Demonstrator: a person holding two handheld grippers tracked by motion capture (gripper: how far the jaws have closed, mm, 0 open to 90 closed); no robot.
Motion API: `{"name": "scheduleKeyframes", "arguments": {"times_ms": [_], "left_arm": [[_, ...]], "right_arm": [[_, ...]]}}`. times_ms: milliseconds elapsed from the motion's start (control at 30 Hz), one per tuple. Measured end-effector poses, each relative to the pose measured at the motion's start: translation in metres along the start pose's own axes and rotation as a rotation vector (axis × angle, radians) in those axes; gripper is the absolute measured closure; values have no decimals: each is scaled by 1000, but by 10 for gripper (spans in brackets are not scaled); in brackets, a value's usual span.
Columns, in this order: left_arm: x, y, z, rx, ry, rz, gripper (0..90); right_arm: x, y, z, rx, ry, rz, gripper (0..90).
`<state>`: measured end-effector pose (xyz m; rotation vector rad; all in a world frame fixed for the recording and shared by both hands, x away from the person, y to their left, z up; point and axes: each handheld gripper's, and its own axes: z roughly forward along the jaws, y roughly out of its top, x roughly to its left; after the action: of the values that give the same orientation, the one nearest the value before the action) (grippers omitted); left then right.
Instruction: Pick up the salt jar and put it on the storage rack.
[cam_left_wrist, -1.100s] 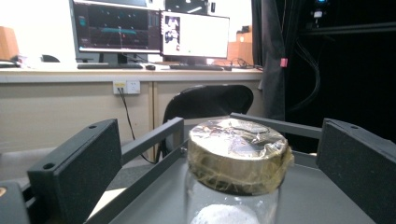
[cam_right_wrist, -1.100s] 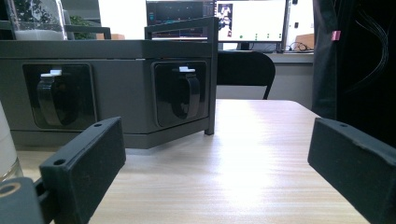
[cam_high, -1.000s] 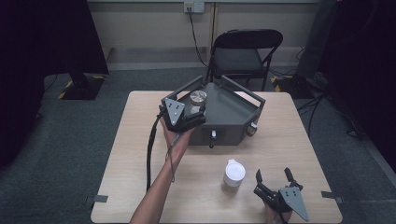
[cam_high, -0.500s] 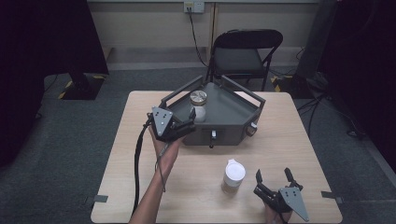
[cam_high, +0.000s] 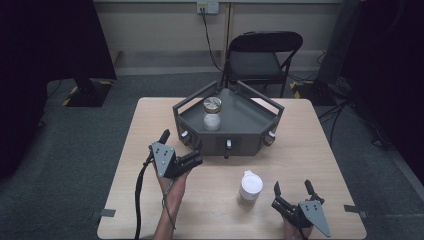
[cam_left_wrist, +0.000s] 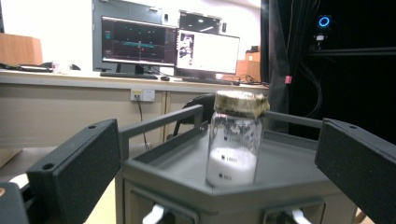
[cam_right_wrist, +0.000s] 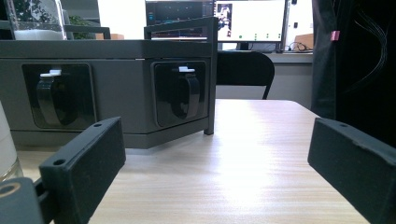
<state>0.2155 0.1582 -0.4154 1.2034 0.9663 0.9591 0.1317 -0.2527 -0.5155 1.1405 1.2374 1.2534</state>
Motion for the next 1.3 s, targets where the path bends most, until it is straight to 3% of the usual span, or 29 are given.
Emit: {"name": "scheduleKeyframes", "arguments": {"times_ms": [67, 267, 500, 633, 667, 800, 933, 1067, 1300], "left_arm": [[-5, -5, -7, -2, 12, 27, 0], [-11, -18, -25, 0, 5, 37, 0], [-13, -29, -32, 33, 13, 53, 0], [-18, -44, -39, 41, 49, 67, 0], [-24, -58, -44, 33, 72, 88, 0], [-25, -70, -47, 57, 77, 50, 0], [-23, -76, -50, 61, 79, 57, 0], [-16, -83, -54, 71, 74, 29, 0], [-11, -89, -57, 84, 84, 40, 0]], "right_arm": [[0, 0, 0, 0, 0, 0, 25], [0, 0, 0, 0, 0, 0, 25], [0, 0, 0, 0, 0, 0, 25], [0, 0, 0, 0, 0, 0, 25], [0, 0, 0, 0, 0, 0, 25], [0, 0, 0, 0, -1, 0, 25], [0, 0, 0, 0, -1, 0, 25], [0, 0, 0, 0, -2, 0, 25], [1, 0, 0, 0, -4, 0, 25]]}}
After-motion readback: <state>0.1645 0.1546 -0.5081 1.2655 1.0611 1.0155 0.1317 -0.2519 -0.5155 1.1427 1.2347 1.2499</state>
